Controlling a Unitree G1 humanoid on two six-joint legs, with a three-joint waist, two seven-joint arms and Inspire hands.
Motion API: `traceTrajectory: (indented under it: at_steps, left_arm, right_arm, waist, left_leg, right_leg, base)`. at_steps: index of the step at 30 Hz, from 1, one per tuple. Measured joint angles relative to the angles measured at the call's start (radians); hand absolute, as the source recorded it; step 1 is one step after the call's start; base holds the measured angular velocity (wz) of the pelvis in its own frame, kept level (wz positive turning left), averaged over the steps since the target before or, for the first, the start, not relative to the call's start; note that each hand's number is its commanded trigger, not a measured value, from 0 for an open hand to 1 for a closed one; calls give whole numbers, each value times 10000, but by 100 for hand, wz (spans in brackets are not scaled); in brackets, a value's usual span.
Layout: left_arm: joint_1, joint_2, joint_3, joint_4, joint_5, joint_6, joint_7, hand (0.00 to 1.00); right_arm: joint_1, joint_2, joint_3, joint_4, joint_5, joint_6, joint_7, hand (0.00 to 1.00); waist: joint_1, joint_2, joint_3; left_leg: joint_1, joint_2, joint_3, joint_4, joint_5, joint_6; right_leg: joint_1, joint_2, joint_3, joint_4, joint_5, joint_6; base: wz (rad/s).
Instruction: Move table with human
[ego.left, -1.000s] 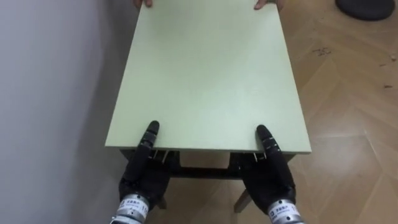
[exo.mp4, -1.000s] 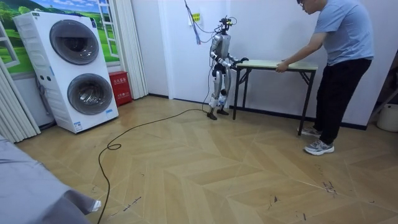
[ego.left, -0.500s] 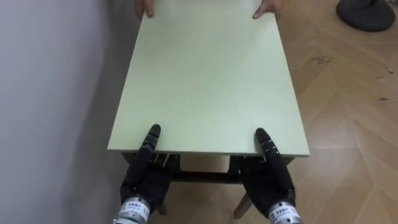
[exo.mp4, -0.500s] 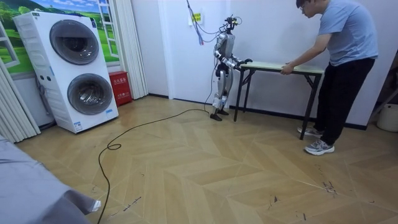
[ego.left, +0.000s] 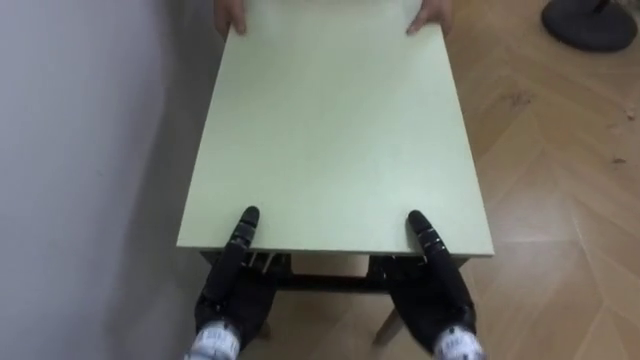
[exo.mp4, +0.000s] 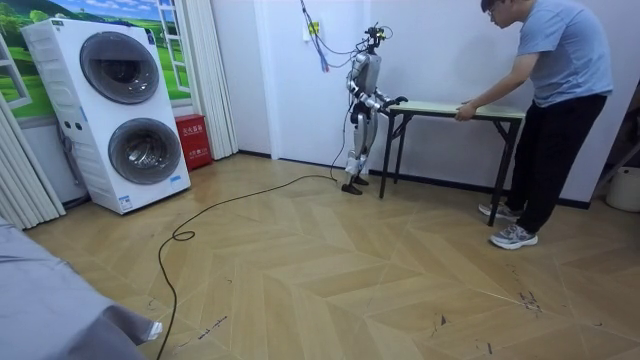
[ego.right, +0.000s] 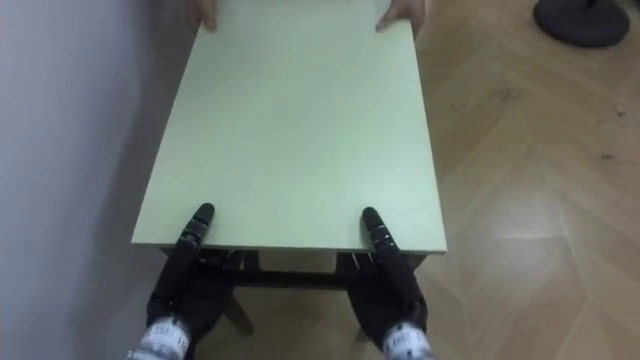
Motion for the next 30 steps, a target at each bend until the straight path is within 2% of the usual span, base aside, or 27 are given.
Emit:
traceTrajectory:
  at_steps: [1, 2, 4, 8, 10, 12, 15, 16, 20, 21, 22, 23, 24, 27, 30]
  left_arm:
    - [77, 61, -49, 4, 13, 4, 1, 100]
    - [131, 126, 21, 91, 12, 38, -5, 100]
    - [162, 46, 106, 262, 12, 74, -24, 100]
    - [80, 71, 85, 495, 47, 72, -96, 100]
    - [25, 45, 87, 633, 48, 54, -177, 93]
    - [-45, 40, 70, 737, 61, 49, -202, 93]
    - [-72, 39, 89, 799, 63, 43, -213, 80]
    - [-74, 33, 86, 801, 63, 43, -214, 72]
    - [-129, 28, 74, 964, 245, 42, -301, 53]
    - [-178, 55, 48, 1039, 550, 33, -317, 37]
    - [-217, 113, 39, 1145, 1129, 31, -401, 12]
    - [-264, 155, 35, 1271, 1725, 18, -586, 0]
    - [-286, 175, 28, 1300, 1958, 12, -695, 0]
    - [-348, 227, 30, 1309, 2655, -9, -1104, 0]
    - [-370, 206, -42, 1349, 3126, -1, -1291, 0]
  right_arm:
    - [86, -10, -17, 30, -31, 55, -4, 100]
    - [84, -44, 8, 60, -92, 82, -6, 100]
    - [52, -91, 73, 123, -125, 81, -56, 100]
    - [51, -48, 142, 279, -32, 88, -78, 100]
    - [28, -26, 136, 333, -46, 67, -78, 100]
    - [13, -13, 129, 385, -50, 53, -78, 100]
    - [12, 50, 142, 429, -51, 37, -78, 100]
    - [12, 46, 147, 432, -52, 37, -78, 100]
    - [4, 54, 154, 477, -79, 34, -77, 100]
    - [4, 61, 160, 491, -79, 30, -75, 64]
    - [-16, 65, 163, 532, -79, 30, -75, 26]
    - [-59, 77, 164, 595, -78, 23, -75, 7]
    - [-89, 82, 164, 629, -78, 22, -75, 0]
    - [-177, 53, 164, 691, -169, 32, -76, 0]
    - [-267, -43, 188, 691, -594, 40, 110, 0]
  waist:
    - [305, -52, -20]
    - [489, 14, -5]
    - [433, 167, -2]
    - [392, 152, 5]
    - [401, 164, 5]
    - [403, 164, 5]
    - [426, 165, 5]
    - [425, 165, 5]
    - [419, 171, 2]
    - [411, 176, 2]
    - [411, 187, 2]
    - [415, 202, -1]
    - [422, 206, -3]
    - [435, 210, -6]
    - [423, 238, -28]
  left_leg:
    - [50, -13, 48, 49, -8, 13]
    - [132, -46, -10, 52, -21, 21]
    - [173, -75, -7, 46, -23, 22]
    - [219, -43, 74, 33, -23, 22]
    - [238, -50, 72, 32, -23, 22]
    - [264, -44, 73, 30, -23, 23]
    - [279, -39, 88, 29, -23, 23]
    - [281, -39, 91, 29, -23, 23]
    - [289, -40, 87, 30, -23, 23]
    - [303, -40, 89, 30, -23, 23]
    - [338, -40, 92, 30, -23, 23]
    - [368, -42, 101, 31, -23, 23]
    - [374, -44, 106, 31, -23, 23]
    - [374, -44, 156, 29, -41, 51]
    - [380, -5, 157, 5, -184, 242]
  right_leg:
    - [-44, 70, -85, -25, -15, 22]
    - [38, 65, -273, -25, 37, -44]
    - [138, 26, -499, -44, 56, -74]
    - [214, 54, -516, -37, 53, -71]
    - [231, 50, -620, -39, 53, -71]
    - [275, 46, -736, -36, 53, -71]
    - [286, 50, -735, -35, 52, -71]
    - [288, 49, -742, -35, 52, -71]
    - [314, 24, -890, -28, 47, -72]
    - [329, 20, -926, -28, 47, -72]
    - [360, 14, -982, -28, 46, -71]
    - [385, 8, -986, -29, 45, -70]
    - [391, 6, -990, -29, 45, -69]
    - [381, 6, -1009, -29, 41, -66]
    - [370, 60, -1085, -23, -3, -111]
  base:
    - [-76]
    - [-74]
    - [-7]
    - [13]
    - [-3]
    - [5]
    - [0]
    - [0]
    - [2]
    - [5]
    - [0]
    - [0]
    - [-3]
    - [-2]
    - [0]
